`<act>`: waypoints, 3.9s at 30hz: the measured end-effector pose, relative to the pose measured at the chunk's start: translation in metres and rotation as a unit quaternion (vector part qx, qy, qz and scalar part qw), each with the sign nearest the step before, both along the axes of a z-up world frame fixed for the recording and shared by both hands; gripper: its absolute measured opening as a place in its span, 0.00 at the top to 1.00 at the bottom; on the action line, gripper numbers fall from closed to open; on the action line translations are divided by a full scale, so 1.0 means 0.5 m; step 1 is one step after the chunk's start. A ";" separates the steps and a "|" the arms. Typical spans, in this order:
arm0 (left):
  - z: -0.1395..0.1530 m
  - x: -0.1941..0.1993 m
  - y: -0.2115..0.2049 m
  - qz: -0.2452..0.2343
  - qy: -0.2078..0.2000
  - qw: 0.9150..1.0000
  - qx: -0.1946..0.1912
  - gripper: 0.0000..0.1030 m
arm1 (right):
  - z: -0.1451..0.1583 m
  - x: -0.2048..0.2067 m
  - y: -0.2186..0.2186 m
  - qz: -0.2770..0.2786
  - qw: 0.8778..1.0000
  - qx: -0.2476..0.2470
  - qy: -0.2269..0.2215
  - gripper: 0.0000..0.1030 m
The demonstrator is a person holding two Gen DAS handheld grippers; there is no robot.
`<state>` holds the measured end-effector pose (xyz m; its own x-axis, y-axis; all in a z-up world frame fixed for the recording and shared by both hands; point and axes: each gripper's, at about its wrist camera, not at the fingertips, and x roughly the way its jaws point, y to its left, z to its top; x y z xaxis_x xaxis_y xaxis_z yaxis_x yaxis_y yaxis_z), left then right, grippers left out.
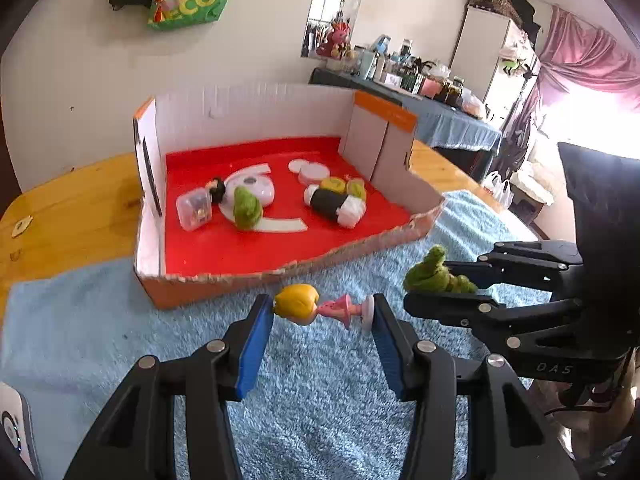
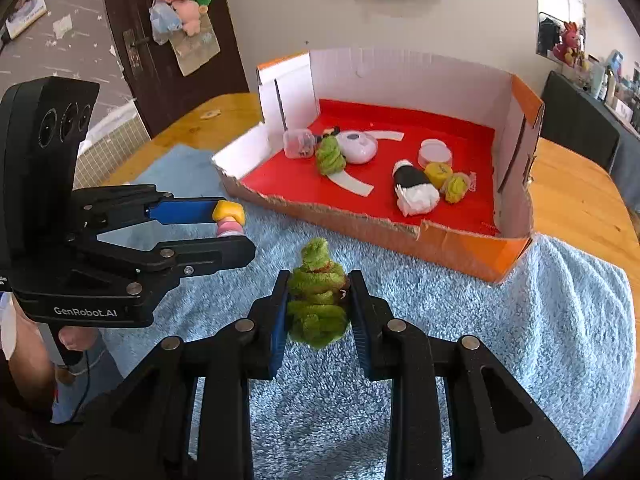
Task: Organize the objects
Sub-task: 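Carry the yellow-and-pink toy with the left tool while the right tool carries the green toy, then lower and release the yellow-and-pink toy on the mat while the right tool releases the green toy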
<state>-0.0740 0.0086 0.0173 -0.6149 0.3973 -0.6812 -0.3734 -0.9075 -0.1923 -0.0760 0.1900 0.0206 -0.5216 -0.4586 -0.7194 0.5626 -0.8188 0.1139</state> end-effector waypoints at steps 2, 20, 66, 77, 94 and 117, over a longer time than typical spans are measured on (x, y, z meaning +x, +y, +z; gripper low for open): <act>0.010 -0.001 -0.001 0.002 0.006 1.000 0.002 0.50 | 0.007 -0.003 0.000 -0.001 1.000 -0.001 0.004 0.74; 0.049 -0.050 0.008 0.018 0.036 0.999 -0.004 0.50 | 0.044 -0.054 -0.006 -0.007 1.000 -0.006 0.017 0.74; -0.041 -0.198 -0.012 0.050 -0.055 0.996 -0.040 0.50 | -0.050 -0.220 -0.035 -0.010 0.997 0.010 -0.072 0.74; -0.060 -0.220 -0.002 0.052 -0.064 0.995 -0.051 0.50 | -0.061 -0.241 -0.011 -0.045 0.997 0.039 -0.057 0.74; -0.076 -0.238 -0.001 0.065 -0.064 0.994 -0.052 0.49 | -0.061 -0.256 0.010 -0.064 0.996 0.046 -0.046 0.74; -0.076 -0.244 -0.001 0.069 -0.058 0.995 -0.046 0.48 | -0.058 -0.254 0.004 -0.061 0.996 0.043 -0.045 0.74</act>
